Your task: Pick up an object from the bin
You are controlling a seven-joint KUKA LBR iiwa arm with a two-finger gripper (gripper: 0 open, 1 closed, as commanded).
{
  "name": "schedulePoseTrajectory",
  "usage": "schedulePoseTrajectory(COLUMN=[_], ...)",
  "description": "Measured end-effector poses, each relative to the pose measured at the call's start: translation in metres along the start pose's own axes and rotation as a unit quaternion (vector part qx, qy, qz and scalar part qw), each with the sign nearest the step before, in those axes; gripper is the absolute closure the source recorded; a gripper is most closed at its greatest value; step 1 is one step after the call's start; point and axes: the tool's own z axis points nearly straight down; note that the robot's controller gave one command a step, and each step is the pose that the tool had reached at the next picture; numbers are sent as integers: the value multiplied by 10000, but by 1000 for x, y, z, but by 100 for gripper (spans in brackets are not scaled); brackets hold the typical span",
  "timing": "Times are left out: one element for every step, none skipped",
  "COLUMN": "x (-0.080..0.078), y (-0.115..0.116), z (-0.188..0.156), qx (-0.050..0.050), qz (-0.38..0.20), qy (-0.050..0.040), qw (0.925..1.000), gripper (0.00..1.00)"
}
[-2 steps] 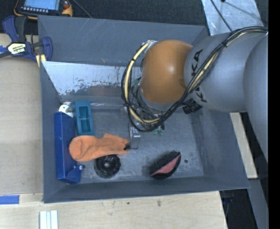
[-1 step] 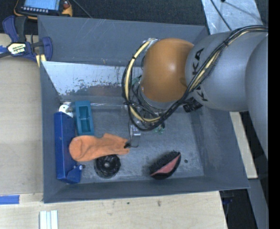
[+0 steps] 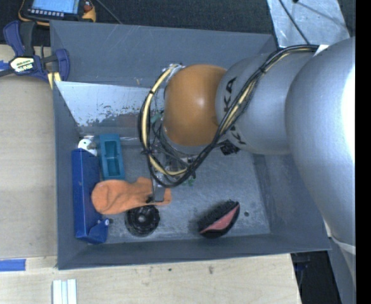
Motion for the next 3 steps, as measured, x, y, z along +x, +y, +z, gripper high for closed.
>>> schedulePoseTrajectory(x=[19,70,70], y=[29,40,40], z=[36,35,35], qx=[-40,-16,-16], qz=[-210,-38,-36], qy=[0,57,57], qw=[9998,10000,10000], gripper=[0,100,100])
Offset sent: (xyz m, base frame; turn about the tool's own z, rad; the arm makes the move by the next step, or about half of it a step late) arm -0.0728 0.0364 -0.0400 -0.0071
